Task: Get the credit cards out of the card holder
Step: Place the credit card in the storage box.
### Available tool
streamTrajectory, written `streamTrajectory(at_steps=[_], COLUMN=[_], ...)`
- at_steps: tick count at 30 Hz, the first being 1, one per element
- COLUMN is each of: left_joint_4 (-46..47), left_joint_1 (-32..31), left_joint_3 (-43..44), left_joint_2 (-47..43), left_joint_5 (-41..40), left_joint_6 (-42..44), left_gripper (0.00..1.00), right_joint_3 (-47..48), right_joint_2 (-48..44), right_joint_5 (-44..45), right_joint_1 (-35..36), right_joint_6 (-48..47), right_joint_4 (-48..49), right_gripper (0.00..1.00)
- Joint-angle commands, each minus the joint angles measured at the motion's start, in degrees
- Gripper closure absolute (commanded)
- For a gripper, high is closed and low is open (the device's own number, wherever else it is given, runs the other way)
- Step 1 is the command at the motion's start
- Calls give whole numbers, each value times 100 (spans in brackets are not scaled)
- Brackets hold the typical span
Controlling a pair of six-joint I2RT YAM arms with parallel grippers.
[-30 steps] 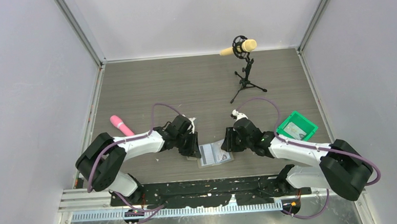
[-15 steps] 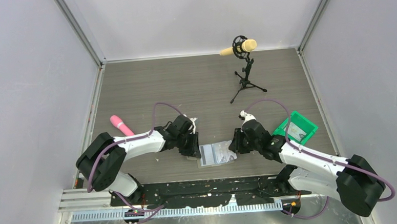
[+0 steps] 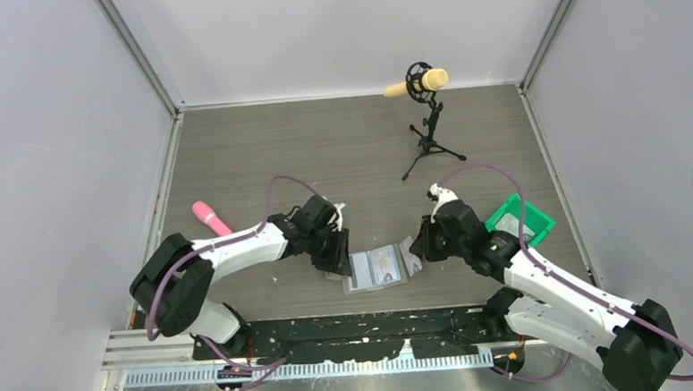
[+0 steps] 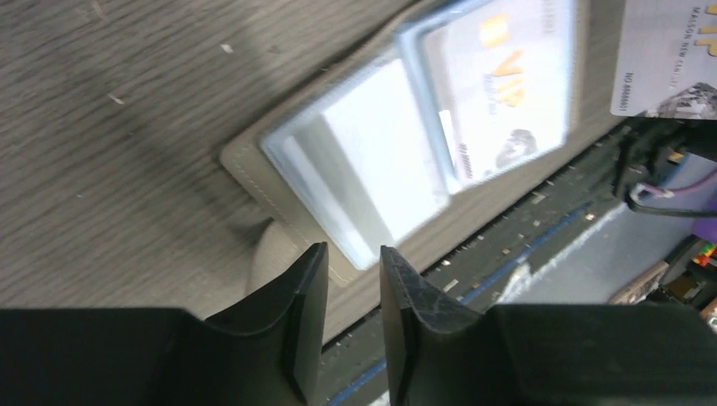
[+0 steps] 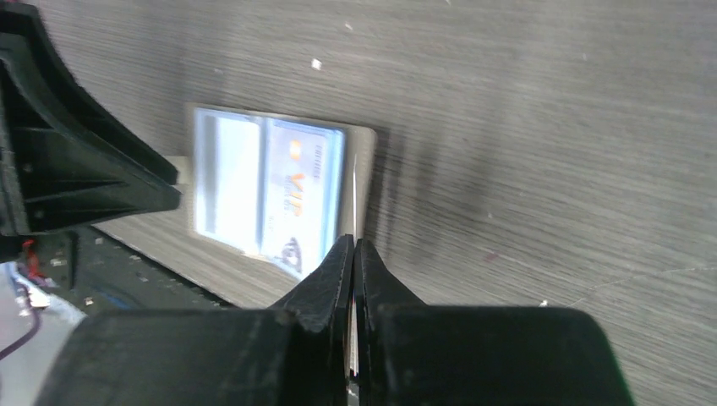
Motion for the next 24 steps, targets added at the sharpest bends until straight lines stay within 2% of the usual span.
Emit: streamTrajectory(at_steps=[1, 7, 16, 20, 24], left_joint_4=[-366, -417, 687, 968, 1222], left_joint_1=[9, 6, 17, 16, 19], left_joint_3=[597, 913, 563, 423, 281], left_joint_2=[-667, -1053, -1386, -1416, -1552], left_joint_5=[467, 668, 1602, 1969, 2070], left_joint_6=[155, 293, 302, 312, 263], left_gripper=[65, 58, 54, 54, 59], right_joint_3=[747, 1148, 1041, 917, 881], right_joint_2=[-196, -109, 14, 12, 26], right_joint_5=[-591, -1442, -3118, -3504, -3682], right_joint_1=[-75, -73, -73, -73, -73], right_joint_6=[-568, -895, -935, -885, -835], right_joint_4=[-193, -236, 590, 853, 981], right_gripper=[95, 95, 95, 95, 95])
